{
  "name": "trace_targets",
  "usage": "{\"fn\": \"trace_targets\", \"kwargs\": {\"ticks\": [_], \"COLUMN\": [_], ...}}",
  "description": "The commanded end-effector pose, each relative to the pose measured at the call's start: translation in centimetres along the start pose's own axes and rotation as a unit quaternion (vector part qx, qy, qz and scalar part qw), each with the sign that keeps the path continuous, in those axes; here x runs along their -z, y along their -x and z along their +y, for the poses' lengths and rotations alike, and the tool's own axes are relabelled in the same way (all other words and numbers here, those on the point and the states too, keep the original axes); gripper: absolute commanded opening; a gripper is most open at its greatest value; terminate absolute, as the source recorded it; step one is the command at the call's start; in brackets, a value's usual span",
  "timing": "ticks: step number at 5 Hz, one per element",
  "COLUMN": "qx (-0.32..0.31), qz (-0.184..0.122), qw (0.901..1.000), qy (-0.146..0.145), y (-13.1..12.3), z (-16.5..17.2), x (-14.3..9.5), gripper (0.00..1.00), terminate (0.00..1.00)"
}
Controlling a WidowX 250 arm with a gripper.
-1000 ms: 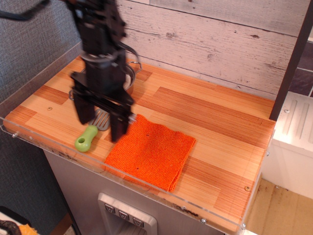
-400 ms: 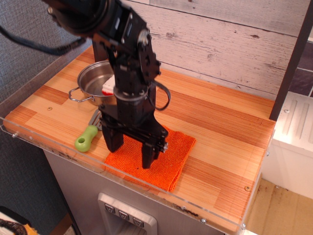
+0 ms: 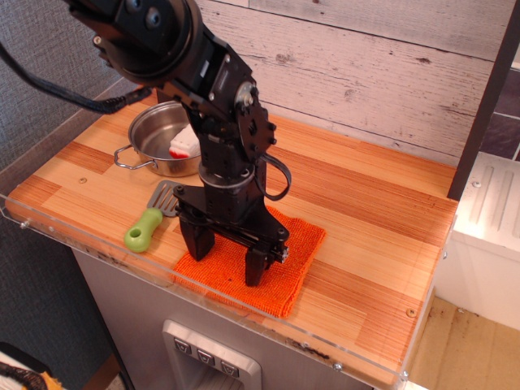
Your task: Place the orange cloth on the far edge of the table
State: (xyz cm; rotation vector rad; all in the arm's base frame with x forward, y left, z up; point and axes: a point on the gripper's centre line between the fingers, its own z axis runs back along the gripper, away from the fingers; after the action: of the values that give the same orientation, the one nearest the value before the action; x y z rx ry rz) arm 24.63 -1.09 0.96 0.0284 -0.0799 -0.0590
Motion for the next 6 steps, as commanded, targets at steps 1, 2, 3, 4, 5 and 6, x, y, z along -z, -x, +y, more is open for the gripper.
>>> {"fn": "trace_targets", "kwargs": {"ticks": [1,2,3,4,5,6], "qx": [0.024,0.025,0.023,0.018,0.012,0.007], "qz": [0.021,0.038,0.037,0.034,0.031,0.033], "qw": [0.9993,0.9987,0.9987,0.9988,0.9990,0.9990], "qy": [-0.019,-0.023,-0.025,-0.029,-0.029,-0.029], "y": [0.6,0.5,-0.7,-3.2,-6.1,-8.7], "z": [0.1,0.7,0.9,1.0,1.0,0.9], "x": [1.4,2.2,2.2,2.3,2.6,3.2], "gripper": [1.00,1.00,1.00,1.00,1.00,1.00], "terminate": [0.00,0.00,0.00,0.00,0.00,0.00]}}
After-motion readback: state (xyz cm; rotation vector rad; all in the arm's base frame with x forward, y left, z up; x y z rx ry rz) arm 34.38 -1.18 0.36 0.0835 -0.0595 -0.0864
